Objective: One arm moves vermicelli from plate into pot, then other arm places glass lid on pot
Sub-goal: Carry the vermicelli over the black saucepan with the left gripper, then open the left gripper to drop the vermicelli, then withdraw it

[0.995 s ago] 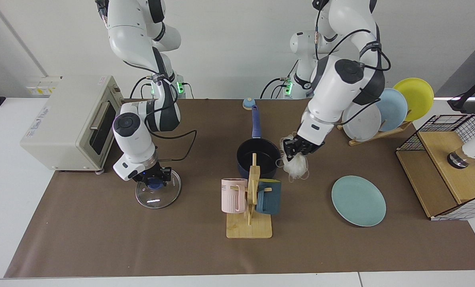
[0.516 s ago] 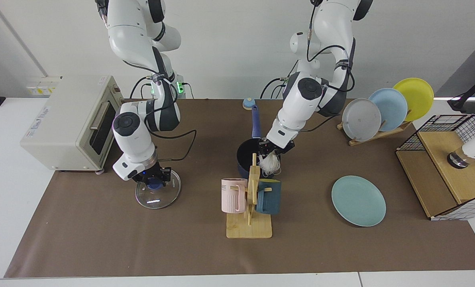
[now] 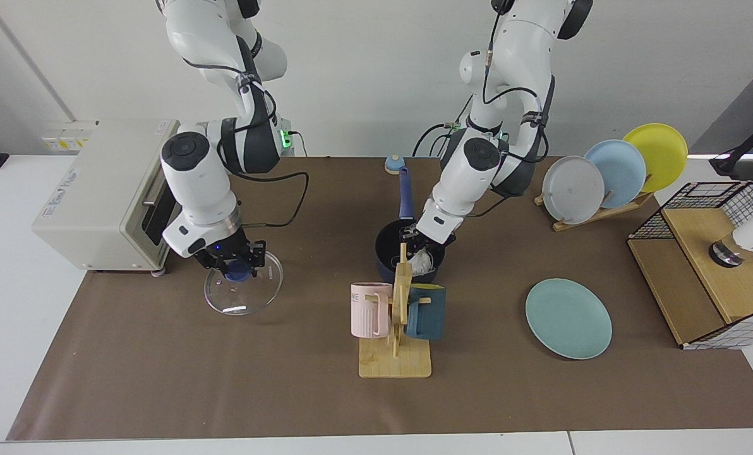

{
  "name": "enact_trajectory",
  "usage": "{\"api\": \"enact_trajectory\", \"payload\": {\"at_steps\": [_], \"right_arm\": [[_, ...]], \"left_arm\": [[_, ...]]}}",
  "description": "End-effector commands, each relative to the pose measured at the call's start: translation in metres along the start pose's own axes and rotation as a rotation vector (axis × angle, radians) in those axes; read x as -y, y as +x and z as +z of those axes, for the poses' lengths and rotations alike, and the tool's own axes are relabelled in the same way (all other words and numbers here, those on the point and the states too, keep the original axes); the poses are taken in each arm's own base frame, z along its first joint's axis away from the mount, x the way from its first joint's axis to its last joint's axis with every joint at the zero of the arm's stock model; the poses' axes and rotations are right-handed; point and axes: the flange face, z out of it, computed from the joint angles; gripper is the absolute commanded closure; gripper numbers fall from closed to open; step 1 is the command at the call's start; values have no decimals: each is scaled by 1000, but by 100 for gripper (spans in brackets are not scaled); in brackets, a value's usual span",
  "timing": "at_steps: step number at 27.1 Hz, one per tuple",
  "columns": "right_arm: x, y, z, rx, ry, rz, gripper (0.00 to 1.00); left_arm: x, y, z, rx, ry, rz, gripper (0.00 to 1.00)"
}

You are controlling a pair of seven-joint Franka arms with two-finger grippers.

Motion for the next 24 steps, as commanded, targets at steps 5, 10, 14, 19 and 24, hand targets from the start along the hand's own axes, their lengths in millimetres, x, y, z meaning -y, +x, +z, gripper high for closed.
{"api": "enact_trajectory", "payload": {"at_steps": [5, 10, 14, 19, 24], "right_arm": [[15, -33, -68, 36, 2, 16, 100], [19, -47, -94, 47, 5, 28, 100], [20, -56, -110, 49, 8, 26, 100], [57, -59, -127, 47, 1, -20, 100], [113, -61, -143, 52, -1, 24, 100]], "left_arm": [[1, 3, -3, -14, -3, -11, 0], [13, 30, -50, -39, 5, -24, 0], [18, 48, -104, 10, 64, 9, 0], [38, 52, -152, 15, 189, 98, 0], [66, 51, -197, -21, 227, 94, 0]]}}
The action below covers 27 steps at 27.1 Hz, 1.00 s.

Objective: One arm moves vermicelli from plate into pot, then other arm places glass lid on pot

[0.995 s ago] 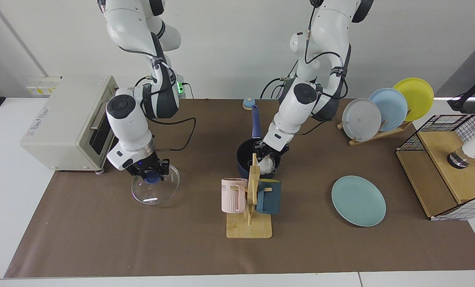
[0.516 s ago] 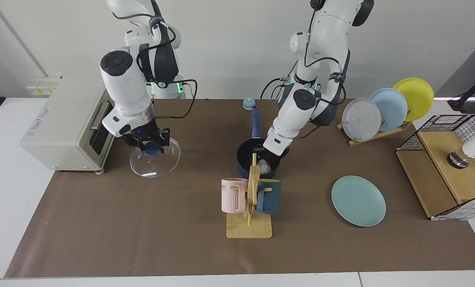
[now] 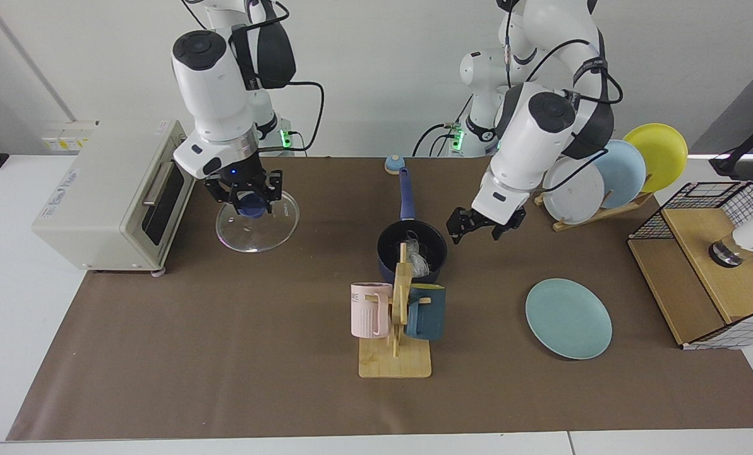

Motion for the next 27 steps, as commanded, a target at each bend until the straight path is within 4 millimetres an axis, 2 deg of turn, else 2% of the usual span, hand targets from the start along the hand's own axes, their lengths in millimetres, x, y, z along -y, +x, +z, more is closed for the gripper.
{"api": "enact_trajectory", "payload": {"at_steps": [1, 5, 8, 15, 17, 21, 25, 27], "right_arm": [[62, -3, -19, 18, -1, 35, 100], [101, -2, -19, 19, -4, 86, 100], [147, -1, -15, 12, -8, 98, 100], [223, 7, 8, 21, -24, 139, 100], [241, 9, 18, 22, -24, 160, 100], [276, 10, 39, 19, -26, 156, 100], [298, 11, 53, 10, -28, 151, 100], [303, 12, 62, 9, -36, 148, 100]], "left_arm": [[36, -8, -37, -14, 69, 34, 0], [87, -11, -67, 8, 96, 87, 0], [117, -18, -87, 18, 109, 126, 0], [164, -15, -95, 41, 76, 121, 0], [172, -14, -98, 28, 35, 118, 0], [174, -19, -98, 29, 24, 130, 0], [176, -20, -98, 30, 26, 135, 0], [176, -20, -98, 30, 26, 138, 0]]}}
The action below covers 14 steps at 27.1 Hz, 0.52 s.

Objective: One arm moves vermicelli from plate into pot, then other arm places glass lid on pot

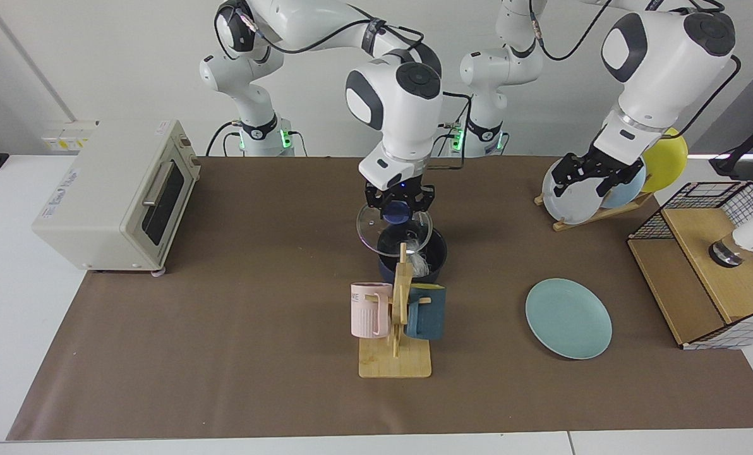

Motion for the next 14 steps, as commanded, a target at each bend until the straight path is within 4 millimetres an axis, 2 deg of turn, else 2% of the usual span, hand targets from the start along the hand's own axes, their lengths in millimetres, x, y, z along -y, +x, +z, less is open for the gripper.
{"api": "enact_trajectory", "payload": {"at_steps": [1, 4, 9, 14], "right_arm": [[20, 6, 7, -18, -9, 17, 100], [34, -3, 14, -24, -4, -3, 100], [36, -1, 19, -33, -2, -5, 100], [41, 7, 37, -45, 7, -5, 100]], "left_arm": [[0, -10, 0, -2, -10, 17, 0], [0, -10, -1, -2, -6, 16, 0], [-1, -10, -1, 0, -3, 8, 0], [-6, -12, -2, 11, -1, 16, 0]]}}
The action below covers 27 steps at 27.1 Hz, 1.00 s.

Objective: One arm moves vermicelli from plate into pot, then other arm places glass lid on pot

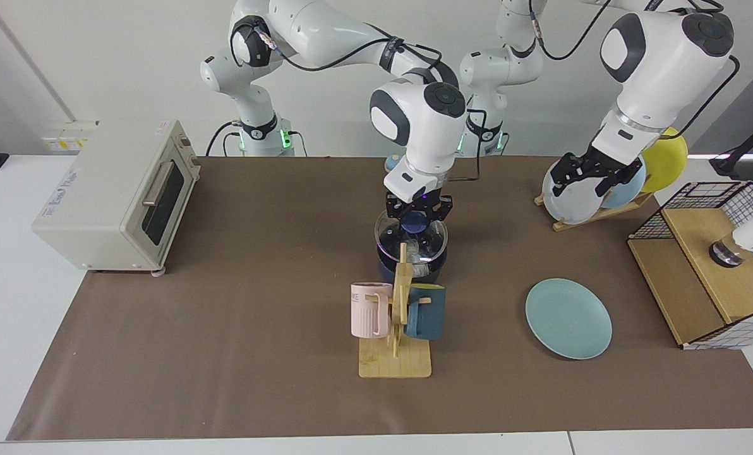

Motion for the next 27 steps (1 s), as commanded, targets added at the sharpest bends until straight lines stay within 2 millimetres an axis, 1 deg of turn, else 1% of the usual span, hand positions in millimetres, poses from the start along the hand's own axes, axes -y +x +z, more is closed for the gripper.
{"api": "enact_trajectory", "payload": {"at_steps": [1, 3, 5, 9, 13, 27], "right_arm": [[4, 13, 7, -36, 14, 26, 100], [1, 16, 9, -36, 16, 22, 100], [4, 17, 18, -32, 14, 16, 100], [2, 20, 17, -37, 21, 7, 100], [8, 16, 16, -39, 33, -4, 100], [5, 14, 18, -16, 31, -54, 100]], "left_arm": [[-6, -9, -4, -1, -1, 13, 0], [-7, -9, -5, -9, -1, 16, 0], [-8, -9, -5, -9, -1, 18, 0], [-9, -9, -5, -9, -1, 20, 0], [-9, -9, -5, -9, -1, 20, 0], [-9, -9, -6, -10, -1, 20, 0]]}}
